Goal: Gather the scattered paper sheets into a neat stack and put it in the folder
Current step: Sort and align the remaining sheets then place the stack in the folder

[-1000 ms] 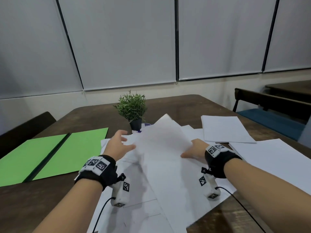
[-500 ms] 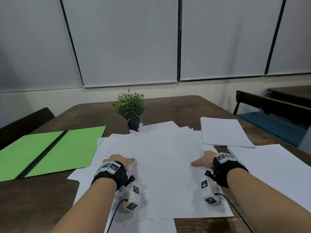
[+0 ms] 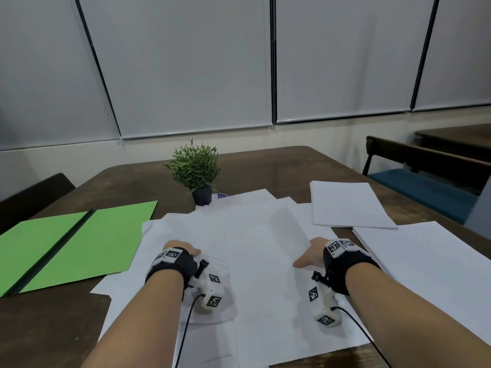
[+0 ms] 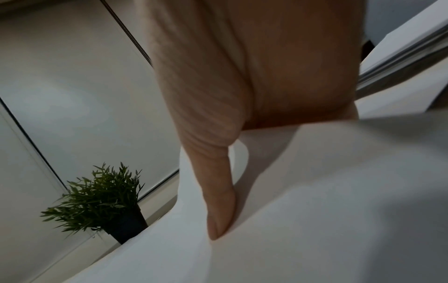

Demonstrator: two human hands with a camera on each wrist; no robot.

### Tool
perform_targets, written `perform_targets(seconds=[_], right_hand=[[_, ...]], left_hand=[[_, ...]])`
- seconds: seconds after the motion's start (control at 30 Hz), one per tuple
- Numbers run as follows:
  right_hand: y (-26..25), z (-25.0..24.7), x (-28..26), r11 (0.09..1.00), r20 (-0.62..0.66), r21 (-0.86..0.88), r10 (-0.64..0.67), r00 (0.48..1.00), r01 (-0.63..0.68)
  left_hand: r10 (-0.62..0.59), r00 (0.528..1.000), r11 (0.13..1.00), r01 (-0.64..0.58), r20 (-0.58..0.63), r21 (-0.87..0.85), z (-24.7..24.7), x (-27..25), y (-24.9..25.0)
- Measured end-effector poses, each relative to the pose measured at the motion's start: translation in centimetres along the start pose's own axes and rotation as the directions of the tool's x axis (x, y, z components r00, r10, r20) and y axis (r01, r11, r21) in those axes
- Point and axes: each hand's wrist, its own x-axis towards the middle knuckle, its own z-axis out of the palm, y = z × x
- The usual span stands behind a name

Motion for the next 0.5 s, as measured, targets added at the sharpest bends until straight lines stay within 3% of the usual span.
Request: perform_targets(seconds=[0.2, 0.37, 0.5], right_hand=[[0.3, -0.2, -0.2, 1.0, 0.003, 0.019, 0.002, 1.0, -0.002], [0.6, -0.5, -0.6, 0.999, -0.032, 0.031, 0.023, 0.999, -0.022], [1.0, -0.4, 0.2, 0.998, -0.036, 0.062, 0.023, 0.999, -0.021]], left_hand=[[0.012, 1.0, 0.999, -0.012, -0.013, -0.042, 0.4, 0.2, -1.5], [-0.085, 0.982, 0.942, 0.024, -0.167, -0.336, 0.5, 0.3, -3.4], [-0.1, 0.952, 0.833, -0.079, -0.29, -0.548, -1.7, 0.2, -4.6]])
